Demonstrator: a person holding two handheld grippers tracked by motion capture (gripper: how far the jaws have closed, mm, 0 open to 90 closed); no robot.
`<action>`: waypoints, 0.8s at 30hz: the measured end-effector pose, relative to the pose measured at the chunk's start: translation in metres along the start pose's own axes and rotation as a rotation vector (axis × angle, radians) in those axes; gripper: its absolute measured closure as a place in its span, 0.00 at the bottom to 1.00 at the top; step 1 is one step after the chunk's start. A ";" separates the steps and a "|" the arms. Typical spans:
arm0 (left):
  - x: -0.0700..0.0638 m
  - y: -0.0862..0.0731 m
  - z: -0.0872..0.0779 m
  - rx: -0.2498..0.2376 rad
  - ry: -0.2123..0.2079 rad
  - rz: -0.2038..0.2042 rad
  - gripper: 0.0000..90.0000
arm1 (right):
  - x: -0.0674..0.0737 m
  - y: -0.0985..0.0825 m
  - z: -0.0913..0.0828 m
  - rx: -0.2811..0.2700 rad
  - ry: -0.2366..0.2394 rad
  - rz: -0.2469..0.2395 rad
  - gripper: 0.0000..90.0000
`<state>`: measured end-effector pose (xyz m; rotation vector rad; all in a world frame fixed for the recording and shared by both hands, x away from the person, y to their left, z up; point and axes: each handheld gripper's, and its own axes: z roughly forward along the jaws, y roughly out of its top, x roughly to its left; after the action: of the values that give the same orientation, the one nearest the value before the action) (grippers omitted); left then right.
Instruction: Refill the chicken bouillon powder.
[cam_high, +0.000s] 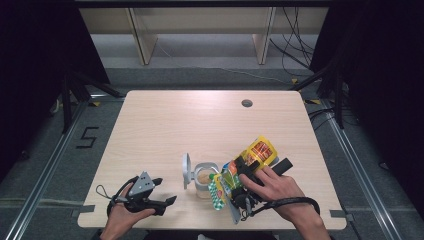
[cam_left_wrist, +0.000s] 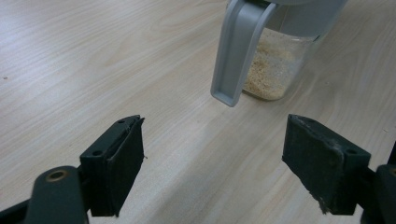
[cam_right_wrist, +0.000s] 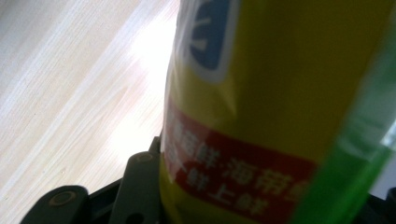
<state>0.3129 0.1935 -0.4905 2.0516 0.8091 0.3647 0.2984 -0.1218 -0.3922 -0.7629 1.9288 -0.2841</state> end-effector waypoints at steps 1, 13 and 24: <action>0.000 0.000 0.001 -0.009 0.000 0.005 0.22 | 0.000 0.000 0.000 0.003 0.002 -0.002 0.68; 0.000 0.000 0.000 0.003 0.006 -0.004 0.22 | 0.001 -0.002 -0.001 0.001 -0.009 0.010 0.68; 0.000 0.000 0.001 -0.004 -0.004 0.000 0.22 | 0.001 -0.003 0.000 0.002 -0.009 0.014 0.68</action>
<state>0.3131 0.1934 -0.4912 2.0483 0.8059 0.3616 0.2993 -0.1249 -0.3907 -0.7473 1.9249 -0.2740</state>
